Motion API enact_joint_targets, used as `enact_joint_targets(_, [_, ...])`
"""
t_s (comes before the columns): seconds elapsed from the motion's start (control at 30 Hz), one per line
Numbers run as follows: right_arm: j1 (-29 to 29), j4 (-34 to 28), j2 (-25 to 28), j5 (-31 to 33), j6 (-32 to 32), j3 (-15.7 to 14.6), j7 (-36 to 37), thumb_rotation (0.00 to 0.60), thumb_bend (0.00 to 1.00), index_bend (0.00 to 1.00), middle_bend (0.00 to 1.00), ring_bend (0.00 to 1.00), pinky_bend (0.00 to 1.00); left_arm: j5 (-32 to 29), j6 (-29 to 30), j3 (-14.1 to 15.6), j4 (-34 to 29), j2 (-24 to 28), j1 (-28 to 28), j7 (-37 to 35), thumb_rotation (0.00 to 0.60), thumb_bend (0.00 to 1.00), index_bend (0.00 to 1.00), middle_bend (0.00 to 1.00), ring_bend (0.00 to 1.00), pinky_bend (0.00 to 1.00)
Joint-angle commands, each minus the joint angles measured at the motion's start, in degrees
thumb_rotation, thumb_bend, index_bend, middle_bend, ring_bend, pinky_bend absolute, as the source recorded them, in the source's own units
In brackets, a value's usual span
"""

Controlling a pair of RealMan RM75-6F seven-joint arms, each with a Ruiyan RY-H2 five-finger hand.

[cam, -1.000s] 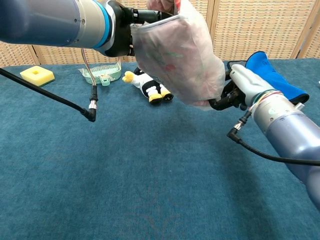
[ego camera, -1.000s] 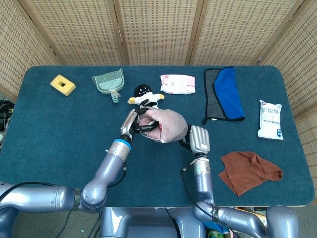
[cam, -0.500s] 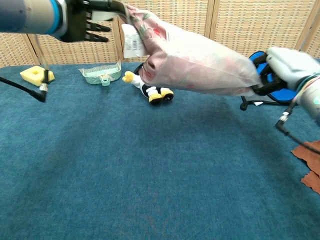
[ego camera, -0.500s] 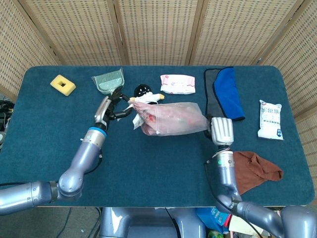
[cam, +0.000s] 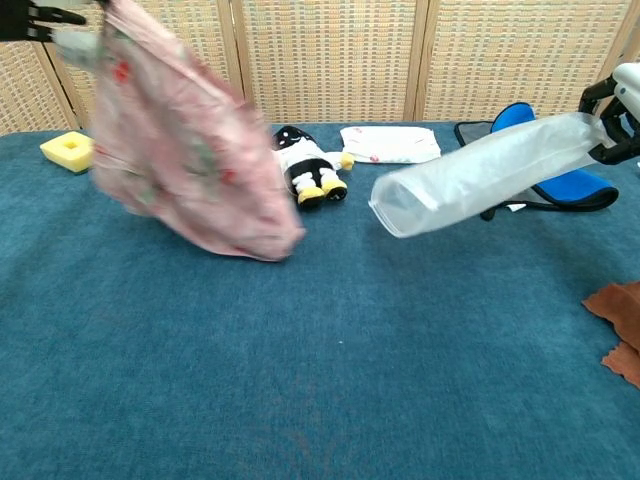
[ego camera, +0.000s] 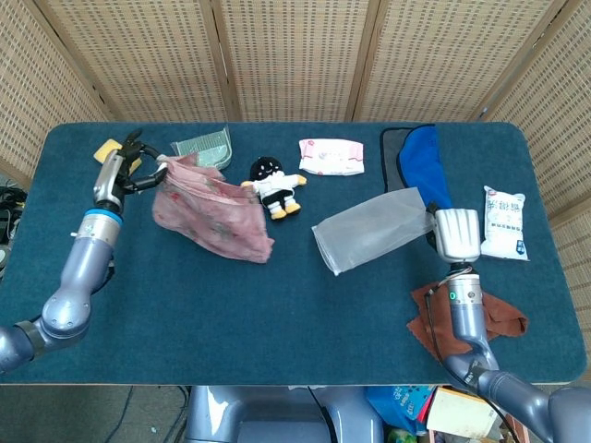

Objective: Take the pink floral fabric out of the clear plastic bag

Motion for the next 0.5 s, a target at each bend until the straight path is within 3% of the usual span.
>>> enact_joint_targets(0.03, [-0.1, 0.6, 0.0, -0.6, 0.1, -0.3, 0.2, 0.6, 0.9, 0.81, 0.83, 0.84, 1.0, 0.9, -1.4, 0.1, 1.4, 1.6, 1.2, -1.4, 0.6, 0.65, 0.76, 0.0, 0.0, 0.0])
enact_joint_targets(0.27, [-0.3, 1.3, -0.4, -2.0, 0.4, -0.9, 0.4, 0.6, 0.9, 0.81, 0.83, 0.84, 1.0, 2.2, -4.9, 0.7, 5.1, 5.2, 3.5, -3.6, 0.6, 0.65, 0.76, 0.0, 0.0, 0.0])
enact_joint_targets(0.4, [-0.5, 1.1, -0.4, -2.8, 1.0, -1.1, 0.6, 0.6, 0.89, 0.81, 0.8, 0.84, 1.0, 3.2, -8.9, 3.1, 8.5, 6.9, 3.9, -3.6, 0.6, 0.65, 0.75, 0.0, 0.0, 0.0])
enact_joint_targets(0.43, [-0.6, 0.9, -0.4, -3.0, 1.1, -1.1, 0.8, 0.6, 0.83, 0.76, 0.76, 0.83, 0.96, 3.4, -9.7, 3.9, 9.2, 7.3, 3.9, -3.3, 0.6, 0.65, 0.66, 0.0, 0.0, 0.0])
enact_joint_targets(0.47, [-0.7, 0.6, -0.2, -3.3, 1.2, -1.2, 1.1, 0.6, 0.66, 0.64, 0.67, 0.77, 0.88, 3.8, -10.3, 4.7, 9.8, 7.6, 3.9, -2.9, 0.6, 0.64, 0.45, 0.0, 0.0, 0.0])
enact_joint_targets(0.5, [-0.8, 0.1, 0.1, -3.6, 1.1, -1.5, 1.3, 0.6, 0.54, 0.56, 0.61, 0.71, 0.81, 4.7, -10.8, 5.5, 10.1, 7.9, 4.0, -2.5, 0.6, 0.61, 0.34, 0.0, 0.0, 0.0])
